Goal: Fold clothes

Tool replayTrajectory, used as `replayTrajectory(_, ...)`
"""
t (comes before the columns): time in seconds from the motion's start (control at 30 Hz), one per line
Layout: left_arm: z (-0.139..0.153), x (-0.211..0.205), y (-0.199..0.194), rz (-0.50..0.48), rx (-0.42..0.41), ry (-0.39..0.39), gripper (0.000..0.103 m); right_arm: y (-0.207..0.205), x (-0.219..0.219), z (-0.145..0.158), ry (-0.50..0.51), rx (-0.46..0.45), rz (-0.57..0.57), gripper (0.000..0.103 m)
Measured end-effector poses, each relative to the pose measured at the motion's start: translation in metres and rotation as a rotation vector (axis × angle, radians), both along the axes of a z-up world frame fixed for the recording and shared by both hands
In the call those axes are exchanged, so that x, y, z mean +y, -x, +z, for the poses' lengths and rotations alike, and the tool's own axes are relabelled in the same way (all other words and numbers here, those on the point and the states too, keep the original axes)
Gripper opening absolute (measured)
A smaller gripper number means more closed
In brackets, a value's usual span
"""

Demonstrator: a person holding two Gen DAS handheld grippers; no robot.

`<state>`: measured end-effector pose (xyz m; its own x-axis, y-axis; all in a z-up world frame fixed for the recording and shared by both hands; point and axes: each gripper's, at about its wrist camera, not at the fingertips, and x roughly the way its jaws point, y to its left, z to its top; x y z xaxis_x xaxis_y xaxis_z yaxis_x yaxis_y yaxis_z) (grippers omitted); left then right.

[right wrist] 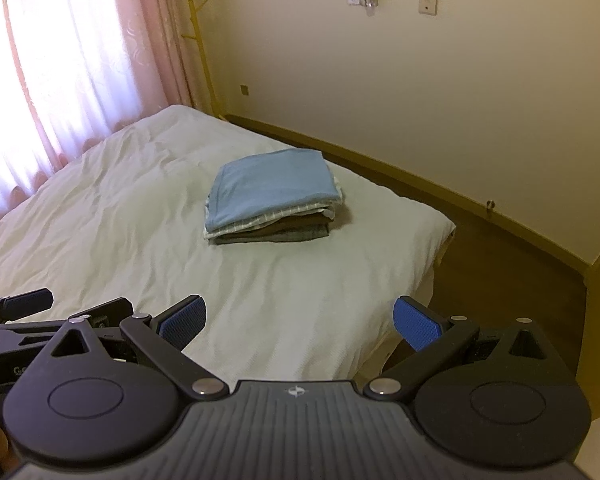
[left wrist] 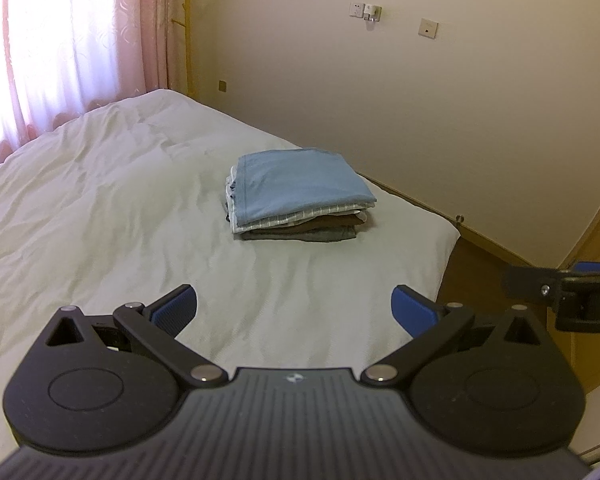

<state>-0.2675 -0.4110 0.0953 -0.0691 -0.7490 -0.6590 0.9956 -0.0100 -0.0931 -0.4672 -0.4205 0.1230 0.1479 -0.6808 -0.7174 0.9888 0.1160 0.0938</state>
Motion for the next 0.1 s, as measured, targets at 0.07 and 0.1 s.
replayTrajectory(0.07,-0.0007,-0.0002,-0.0004,0.002,-0.005,0.006,0.102,0.0003,0.0000,-0.0004,-0.001,0.002,-0.003,0.103)
replayTrajectory(0.1,-0.0013,-0.0007,0.0000,0.002,-0.005,0.004,0.102,0.0003,-0.0001,-0.0007,-0.001,0.003,-0.005,0.103)
